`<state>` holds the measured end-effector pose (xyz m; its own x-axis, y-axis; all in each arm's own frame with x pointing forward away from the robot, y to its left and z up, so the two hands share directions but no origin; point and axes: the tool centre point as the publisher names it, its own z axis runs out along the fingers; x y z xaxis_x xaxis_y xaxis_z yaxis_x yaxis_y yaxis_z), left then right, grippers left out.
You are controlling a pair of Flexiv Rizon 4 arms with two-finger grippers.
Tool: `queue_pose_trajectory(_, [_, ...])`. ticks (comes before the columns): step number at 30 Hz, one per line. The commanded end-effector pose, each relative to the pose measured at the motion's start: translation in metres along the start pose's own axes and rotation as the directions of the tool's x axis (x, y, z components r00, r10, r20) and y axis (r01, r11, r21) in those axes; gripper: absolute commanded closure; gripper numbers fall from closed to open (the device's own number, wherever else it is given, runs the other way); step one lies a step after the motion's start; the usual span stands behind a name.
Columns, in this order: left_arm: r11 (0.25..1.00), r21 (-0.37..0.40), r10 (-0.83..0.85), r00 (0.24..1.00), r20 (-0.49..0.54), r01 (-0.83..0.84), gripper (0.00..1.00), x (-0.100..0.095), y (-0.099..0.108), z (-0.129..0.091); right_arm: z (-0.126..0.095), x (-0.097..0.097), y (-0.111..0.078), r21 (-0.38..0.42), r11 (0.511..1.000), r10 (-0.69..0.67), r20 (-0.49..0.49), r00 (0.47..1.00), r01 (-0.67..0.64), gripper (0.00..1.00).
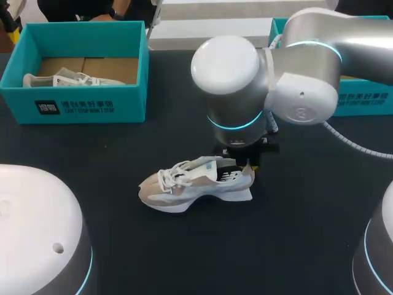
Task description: Take the shoe out of the shoebox, open the shoe tongue, remove and reinsert the insole, then place the shoe into the shoebox
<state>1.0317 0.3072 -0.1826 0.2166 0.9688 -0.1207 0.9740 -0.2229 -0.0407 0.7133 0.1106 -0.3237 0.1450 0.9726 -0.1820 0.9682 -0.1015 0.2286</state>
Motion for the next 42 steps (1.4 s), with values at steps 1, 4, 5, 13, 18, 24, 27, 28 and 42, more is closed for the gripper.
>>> queue_pose_trajectory(1, [1.000, -0.001, 0.000, 1.000, -0.004, 0.000, 0.00, 0.000, -0.001, 0.000, 0.007, 0.017, -0.008, -0.064, 0.963, 0.265, 0.012, 0.964, -0.263, 1.00])
queue_pose_trajectory(4, [1.000, -0.001, 0.000, 1.000, -0.004, 0.000, 0.00, 0.000, -0.001, 0.000, 0.011, 0.020, -0.005, -0.056, 0.958, 0.280, -0.014, 0.960, -0.280, 1.00])
queue_pose_trajectory(5, [1.000, -0.001, 0.000, 1.000, -0.004, 0.000, 0.00, 0.000, -0.001, 0.000, 0.011, 0.020, -0.005, -0.061, 0.955, 0.292, -0.008, 0.956, -0.292, 1.00])
queue_pose_trajectory(13, [1.000, -0.001, 0.000, 1.000, -0.004, 0.000, 0.00, 0.000, -0.001, 0.000, 0.022, 0.016, -0.007, -0.017, 0.950, 0.312, -0.020, 0.950, -0.312, 0.52])
queue_pose_trajectory(18, [1.000, -0.001, 0.000, 1.000, -0.004, 0.000, 0.00, 0.000, -0.001, 0.000, 0.015, 0.010, -0.007, -0.011, 0.953, 0.304, -0.019, 0.953, -0.304, 0.00])
queue_pose_trajectory(24, [1.000, -0.001, 0.000, 1.000, -0.004, 0.000, 0.00, 0.000, -0.001, 0.000, -0.014, 0.003, -0.003, -0.041, 0.955, 0.291, -0.055, 0.955, -0.293, 0.00])
queue_pose_trajectory(27, [1.000, -0.001, 0.000, 1.000, -0.004, 0.000, 0.00, 0.000, -0.001, 0.000, -0.026, 0.002, -0.001, -0.059, 0.959, 0.274, -0.062, 0.960, -0.278, 0.00])
queue_pose_trajectory(28, [1.000, -0.001, 0.000, 1.000, -0.004, 0.000, 0.00, 0.000, -0.001, 0.000, -0.044, 0.001, 0.004, -0.066, 0.963, 0.252, -0.128, 0.959, -0.262, 0.00])
queue_pose_trajectory(42, [1.000, -0.001, 0.000, 1.000, -0.004, 0.000, 0.00, 0.000, -0.001, 0.000, -0.118, 0.004, 0.027, -0.036, 0.958, -0.283, -0.300, 0.911, 0.285, 0.00])
